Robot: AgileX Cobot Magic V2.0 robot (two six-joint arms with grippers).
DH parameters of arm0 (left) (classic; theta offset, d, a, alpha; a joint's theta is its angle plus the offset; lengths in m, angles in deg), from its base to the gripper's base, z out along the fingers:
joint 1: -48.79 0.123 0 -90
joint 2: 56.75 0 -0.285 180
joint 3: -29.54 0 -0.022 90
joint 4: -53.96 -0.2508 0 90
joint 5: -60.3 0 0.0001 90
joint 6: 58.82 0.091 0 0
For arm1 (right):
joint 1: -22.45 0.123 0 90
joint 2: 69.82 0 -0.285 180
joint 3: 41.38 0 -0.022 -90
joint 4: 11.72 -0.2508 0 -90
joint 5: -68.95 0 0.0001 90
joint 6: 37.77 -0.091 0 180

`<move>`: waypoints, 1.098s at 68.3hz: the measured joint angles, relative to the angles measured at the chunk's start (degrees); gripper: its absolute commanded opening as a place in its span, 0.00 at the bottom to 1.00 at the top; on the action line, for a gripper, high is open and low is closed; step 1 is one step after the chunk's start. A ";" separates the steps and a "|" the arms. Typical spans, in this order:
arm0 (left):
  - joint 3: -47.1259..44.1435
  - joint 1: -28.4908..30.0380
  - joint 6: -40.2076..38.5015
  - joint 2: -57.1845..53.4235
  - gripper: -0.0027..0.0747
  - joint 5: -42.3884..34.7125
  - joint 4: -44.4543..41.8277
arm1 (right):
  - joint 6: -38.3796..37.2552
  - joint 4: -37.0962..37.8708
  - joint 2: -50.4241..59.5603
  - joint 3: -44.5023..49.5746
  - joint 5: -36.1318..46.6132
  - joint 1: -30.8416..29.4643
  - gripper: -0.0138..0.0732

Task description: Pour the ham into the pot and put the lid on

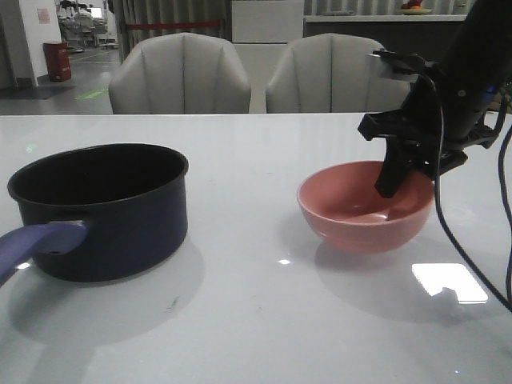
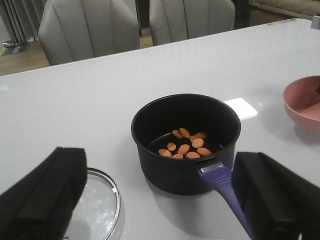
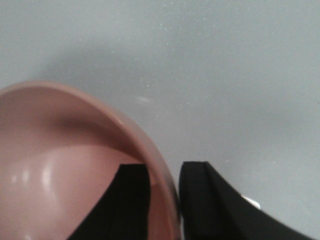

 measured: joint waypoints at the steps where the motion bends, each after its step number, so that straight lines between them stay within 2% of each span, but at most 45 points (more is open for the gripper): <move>1: 0.00 0.00 0.00 0.00 0.84 0.00 0.00 | 0.00 0.00 0.00 0.00 0.06 0.00 0.69; 6: 0.00 0.00 0.00 0.00 0.84 0.00 0.00 | 0.00 0.33 0.00 0.00 0.31 0.00 0.74; 23: 0.00 0.00 0.00 0.00 0.84 0.00 0.00 | 0.00 1.01 2.28 0.14 0.45 0.00 0.75; 39: 0.00 0.00 0.00 0.00 0.84 0.00 0.00 | 0.00 1.23 16.58 3.71 2.55 0.00 0.75; 52: 0.00 0.00 0.00 0.00 0.84 0.00 0.00 | 0.11 1.12 33.30 14.22 12.61 1.12 0.75; 67: 0.00 0.00 0.00 0.00 0.84 0.00 0.00 | 0.11 0.33 52.83 32.21 27.78 6.73 0.75; 75: 0.00 0.00 0.00 0.00 0.84 0.00 0.00 | 0.11 0.31 61.62 40.37 32.27 8.93 0.75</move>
